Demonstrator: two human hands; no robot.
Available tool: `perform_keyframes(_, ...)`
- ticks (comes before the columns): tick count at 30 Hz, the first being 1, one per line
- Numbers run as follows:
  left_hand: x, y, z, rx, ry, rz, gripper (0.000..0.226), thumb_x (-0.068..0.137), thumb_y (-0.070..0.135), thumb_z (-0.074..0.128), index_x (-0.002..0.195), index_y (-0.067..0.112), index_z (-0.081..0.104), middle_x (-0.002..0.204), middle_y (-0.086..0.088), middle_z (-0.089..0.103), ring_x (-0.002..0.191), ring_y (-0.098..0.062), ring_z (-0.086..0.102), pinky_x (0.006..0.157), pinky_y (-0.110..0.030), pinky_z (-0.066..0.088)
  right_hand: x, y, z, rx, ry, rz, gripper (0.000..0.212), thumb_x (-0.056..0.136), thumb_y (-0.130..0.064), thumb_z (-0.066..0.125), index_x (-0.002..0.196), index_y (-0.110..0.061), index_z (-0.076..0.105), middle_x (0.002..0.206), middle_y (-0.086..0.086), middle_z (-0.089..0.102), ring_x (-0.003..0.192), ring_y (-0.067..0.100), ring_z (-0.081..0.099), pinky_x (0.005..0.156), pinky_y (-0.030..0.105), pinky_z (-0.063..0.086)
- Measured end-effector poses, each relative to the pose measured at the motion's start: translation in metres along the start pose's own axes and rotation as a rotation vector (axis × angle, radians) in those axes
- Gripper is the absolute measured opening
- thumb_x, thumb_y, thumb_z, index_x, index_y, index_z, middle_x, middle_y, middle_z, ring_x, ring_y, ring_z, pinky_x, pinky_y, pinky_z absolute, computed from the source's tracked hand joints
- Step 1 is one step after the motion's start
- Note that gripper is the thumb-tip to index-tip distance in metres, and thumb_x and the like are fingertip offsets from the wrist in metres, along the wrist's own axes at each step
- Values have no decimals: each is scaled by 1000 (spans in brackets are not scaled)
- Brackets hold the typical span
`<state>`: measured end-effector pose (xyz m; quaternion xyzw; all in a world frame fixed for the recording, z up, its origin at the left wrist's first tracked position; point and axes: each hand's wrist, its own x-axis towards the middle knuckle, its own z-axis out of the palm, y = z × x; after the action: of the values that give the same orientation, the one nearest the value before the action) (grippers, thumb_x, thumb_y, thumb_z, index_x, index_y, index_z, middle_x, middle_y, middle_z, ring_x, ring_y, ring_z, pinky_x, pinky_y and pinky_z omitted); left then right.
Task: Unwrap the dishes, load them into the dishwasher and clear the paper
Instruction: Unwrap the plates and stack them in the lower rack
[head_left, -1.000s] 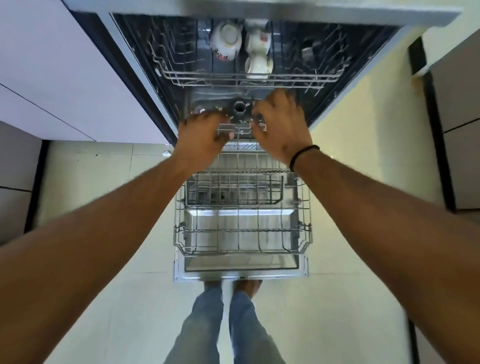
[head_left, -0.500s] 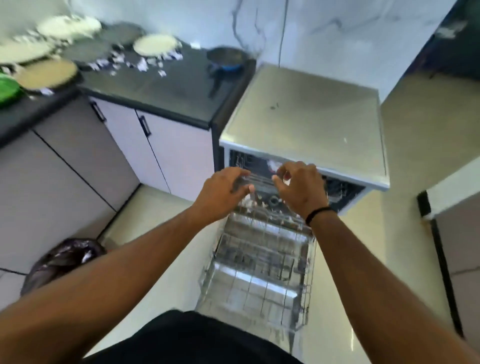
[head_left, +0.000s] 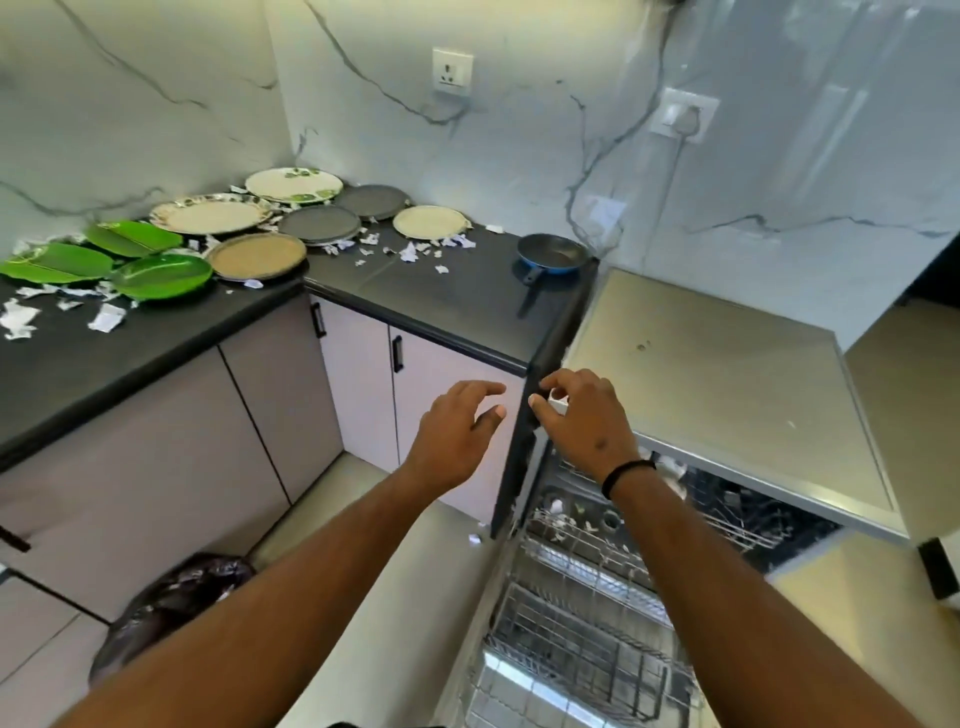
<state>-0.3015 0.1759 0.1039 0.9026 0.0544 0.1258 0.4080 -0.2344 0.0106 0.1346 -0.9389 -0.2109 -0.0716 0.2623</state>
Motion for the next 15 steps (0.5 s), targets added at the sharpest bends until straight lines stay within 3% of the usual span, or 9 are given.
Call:
perform_keyframes(6,12,-72,-73,-48,51,-88,36,104,35,50,138,24,55,145,3,54,132,-16,49,111,-37,40,37,-81,73,45,-50,-44,32,96,-40,64,117,-17,67,116,6,64,104,20,59,95,40,54)
perform_keyframes(15,11,-161,-137,-40,72,-173,34,104,30,53,137,21,57,142,1,56,130,-15,51,105,-26,38,69,-159,166,36,-176,-98,34,96,-43,61,120,-19,66,121,5,64,106,19,59,94,38,54)
